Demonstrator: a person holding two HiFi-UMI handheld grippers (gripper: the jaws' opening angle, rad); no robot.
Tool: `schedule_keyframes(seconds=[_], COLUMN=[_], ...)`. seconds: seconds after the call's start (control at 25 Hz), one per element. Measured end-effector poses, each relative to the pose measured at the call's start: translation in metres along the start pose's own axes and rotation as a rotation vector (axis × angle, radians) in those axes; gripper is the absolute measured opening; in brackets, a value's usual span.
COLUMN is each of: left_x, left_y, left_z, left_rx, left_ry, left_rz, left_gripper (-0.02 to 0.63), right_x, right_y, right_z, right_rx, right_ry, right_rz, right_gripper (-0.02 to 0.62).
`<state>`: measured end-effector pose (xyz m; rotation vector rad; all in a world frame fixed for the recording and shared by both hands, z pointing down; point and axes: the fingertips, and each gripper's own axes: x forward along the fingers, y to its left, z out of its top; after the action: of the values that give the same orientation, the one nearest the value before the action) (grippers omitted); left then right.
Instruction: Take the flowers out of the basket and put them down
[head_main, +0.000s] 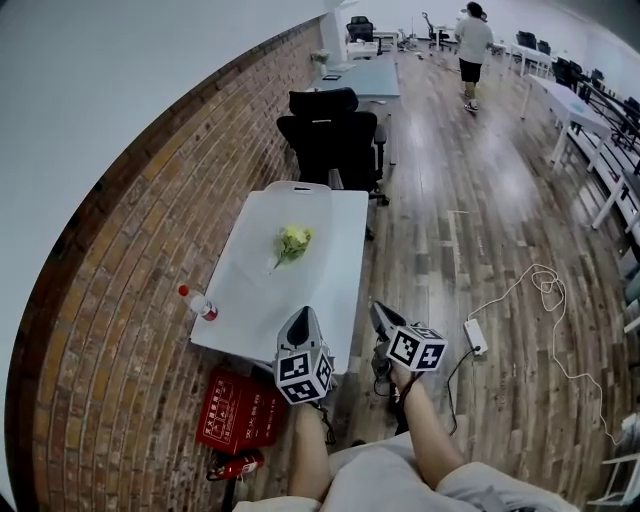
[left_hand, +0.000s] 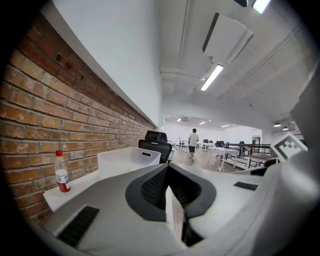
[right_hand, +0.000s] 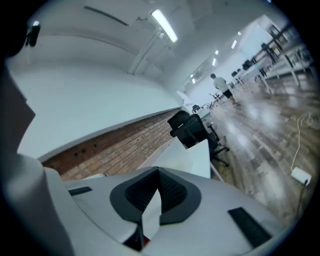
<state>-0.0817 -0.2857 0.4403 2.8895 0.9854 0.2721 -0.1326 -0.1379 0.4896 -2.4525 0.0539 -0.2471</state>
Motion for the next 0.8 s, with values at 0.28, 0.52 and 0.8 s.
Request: schedule_keyframes(seconds=[0.28,0.52,0.8], left_x=[0.049,0.101,0.15], left_y=[0.01,-0.008,-0.023], left_z=[-0.007,0.001,0.014], left_rx=[0.005,0.018,0.048], left_ry=[0.042,0.049,0.046], left_rz=[0.009,-0.004,0.016], left_gripper=[0.015,0.015,0.017], right_x=[0.02,0.034,0.069], right_y=[-0.045,-0.079,-0.088], right_z=[0.019,0.053,0.105], right_rx=[0.037,-0.02,-0.12], right_ry=[-0.007,0.02,0.052], right_rz=[-0.044,-0.075,-0.011], right_gripper=[0.018,0.018,0.018])
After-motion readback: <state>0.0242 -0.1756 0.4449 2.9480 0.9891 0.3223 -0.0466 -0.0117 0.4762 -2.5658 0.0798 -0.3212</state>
